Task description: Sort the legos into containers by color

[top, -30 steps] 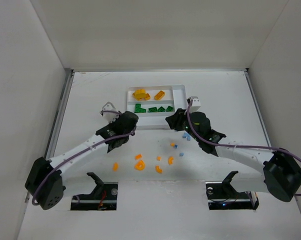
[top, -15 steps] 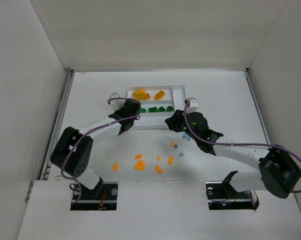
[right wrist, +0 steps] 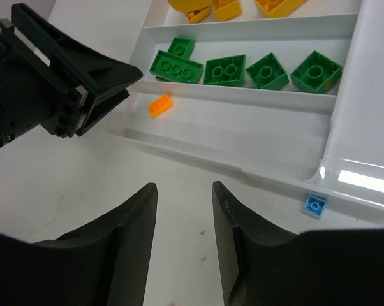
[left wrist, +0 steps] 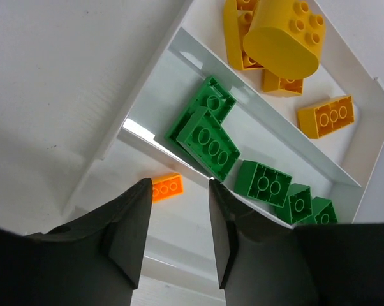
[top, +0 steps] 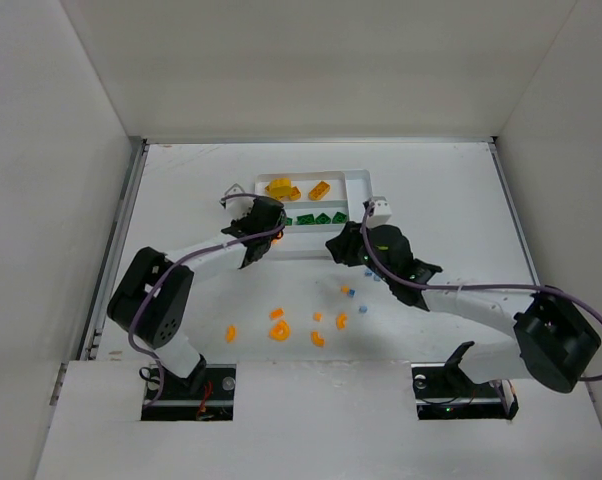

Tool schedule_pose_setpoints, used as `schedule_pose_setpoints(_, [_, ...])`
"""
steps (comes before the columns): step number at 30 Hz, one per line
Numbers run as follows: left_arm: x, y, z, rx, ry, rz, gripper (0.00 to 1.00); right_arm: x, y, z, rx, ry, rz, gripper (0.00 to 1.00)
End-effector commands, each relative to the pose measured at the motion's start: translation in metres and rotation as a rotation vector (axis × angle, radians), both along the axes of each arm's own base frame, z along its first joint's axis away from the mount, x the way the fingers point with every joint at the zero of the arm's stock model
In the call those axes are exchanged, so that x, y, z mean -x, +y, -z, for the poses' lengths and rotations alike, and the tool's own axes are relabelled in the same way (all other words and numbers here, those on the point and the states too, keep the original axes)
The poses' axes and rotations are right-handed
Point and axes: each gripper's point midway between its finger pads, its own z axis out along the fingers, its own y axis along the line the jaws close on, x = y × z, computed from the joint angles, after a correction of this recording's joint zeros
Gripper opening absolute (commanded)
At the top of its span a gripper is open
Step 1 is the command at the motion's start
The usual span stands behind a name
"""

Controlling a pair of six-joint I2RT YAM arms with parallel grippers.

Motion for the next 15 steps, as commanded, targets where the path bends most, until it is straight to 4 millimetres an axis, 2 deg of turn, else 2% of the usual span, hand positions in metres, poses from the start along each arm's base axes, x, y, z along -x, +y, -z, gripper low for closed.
schedule_pose_setpoints(1, [-0.007,-0.004,-0.038,0.063,-0.101,0.02,0.4,0.002,0.022,-0.028,-0.031,-0.061,-0.049,0.46])
schedule_pose_setpoints(4, [0.004,0.006,-0.071,0.084,-0.193,0.021,0.42,0.021,0.051,-0.029,-0.016,-0.067,-0.134,0.42])
schedule_pose_setpoints(6, [0.018,0.023,-0.097,0.098,-0.264,0.001,0.44,0.036,0.077,-0.029,-0.003,-0.07,-0.203,0.36])
schedule_pose_setpoints(10, [0.05,0.059,-0.144,0.115,-0.396,-0.038,0.48,0.085,0.139,-0.02,0.015,-0.062,-0.363,0.3])
schedule_pose_setpoints(11, [0.058,0.071,-0.155,0.119,-0.433,-0.057,0.5,0.103,0.156,-0.014,0.025,-0.058,-0.409,0.3])
schedule_pose_setpoints(13, [0.074,0.091,-0.177,0.123,-0.503,-0.096,0.53,0.127,0.177,-0.002,0.045,-0.054,-0.445,0.34])
schedule_pose_setpoints(15, [0.087,0.109,-0.197,0.12,-0.557,-0.124,0.55,0.146,0.194,0.017,0.068,-0.037,-0.456,0.46])
